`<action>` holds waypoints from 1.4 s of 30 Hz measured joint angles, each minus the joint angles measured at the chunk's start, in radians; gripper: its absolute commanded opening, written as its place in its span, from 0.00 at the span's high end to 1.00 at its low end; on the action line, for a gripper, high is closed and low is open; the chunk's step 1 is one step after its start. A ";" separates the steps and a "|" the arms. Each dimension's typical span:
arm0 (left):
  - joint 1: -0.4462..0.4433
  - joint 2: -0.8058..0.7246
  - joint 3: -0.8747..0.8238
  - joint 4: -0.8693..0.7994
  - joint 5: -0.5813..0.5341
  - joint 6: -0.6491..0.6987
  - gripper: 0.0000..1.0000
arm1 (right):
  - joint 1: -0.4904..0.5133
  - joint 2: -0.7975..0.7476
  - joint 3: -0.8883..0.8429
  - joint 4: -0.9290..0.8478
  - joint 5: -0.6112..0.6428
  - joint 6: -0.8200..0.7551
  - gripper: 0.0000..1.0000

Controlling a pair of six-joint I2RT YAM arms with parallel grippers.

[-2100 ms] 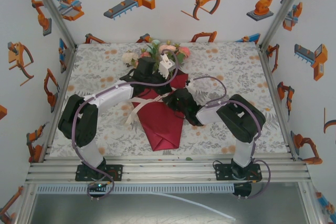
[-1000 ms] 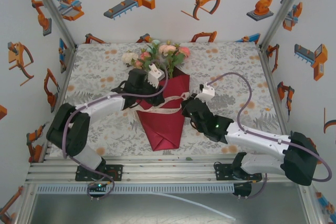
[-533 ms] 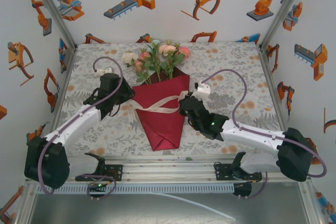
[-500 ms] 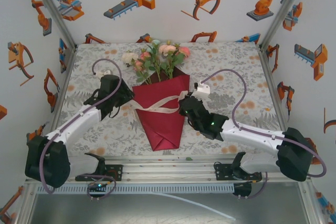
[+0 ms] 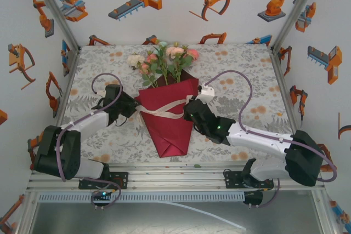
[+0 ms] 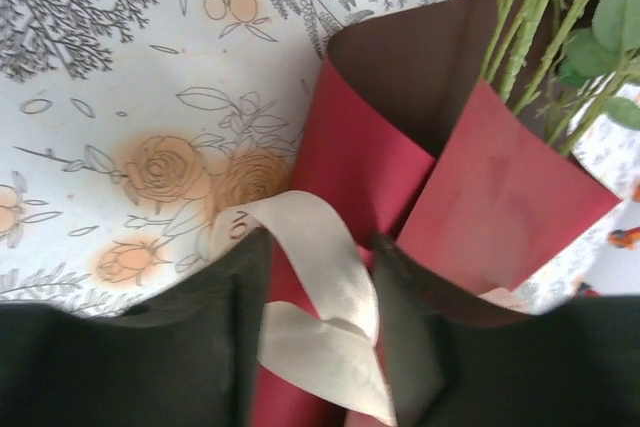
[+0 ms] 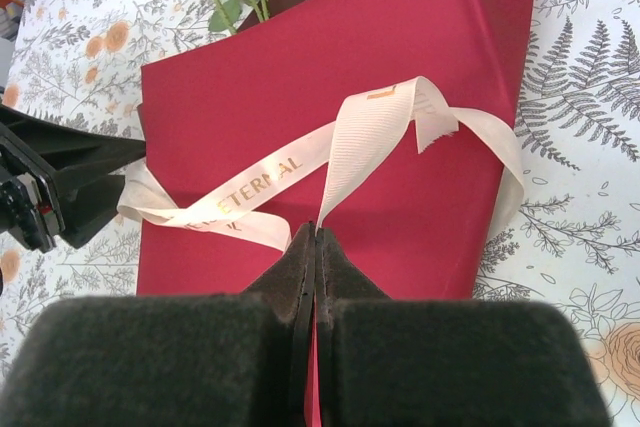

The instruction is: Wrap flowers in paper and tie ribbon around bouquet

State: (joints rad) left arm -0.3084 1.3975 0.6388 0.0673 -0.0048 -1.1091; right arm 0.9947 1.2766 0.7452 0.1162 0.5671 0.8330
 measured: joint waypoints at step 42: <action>0.673 -0.037 -0.105 -0.106 0.078 0.130 1.00 | -1.046 -0.267 -0.338 -0.240 -0.202 0.101 1.00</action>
State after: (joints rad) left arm 0.3649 1.3602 0.5339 -0.0383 0.0731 -0.9791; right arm -0.0513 1.0092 0.4068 -0.1242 0.3649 0.9337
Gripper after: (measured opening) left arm 0.007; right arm 0.003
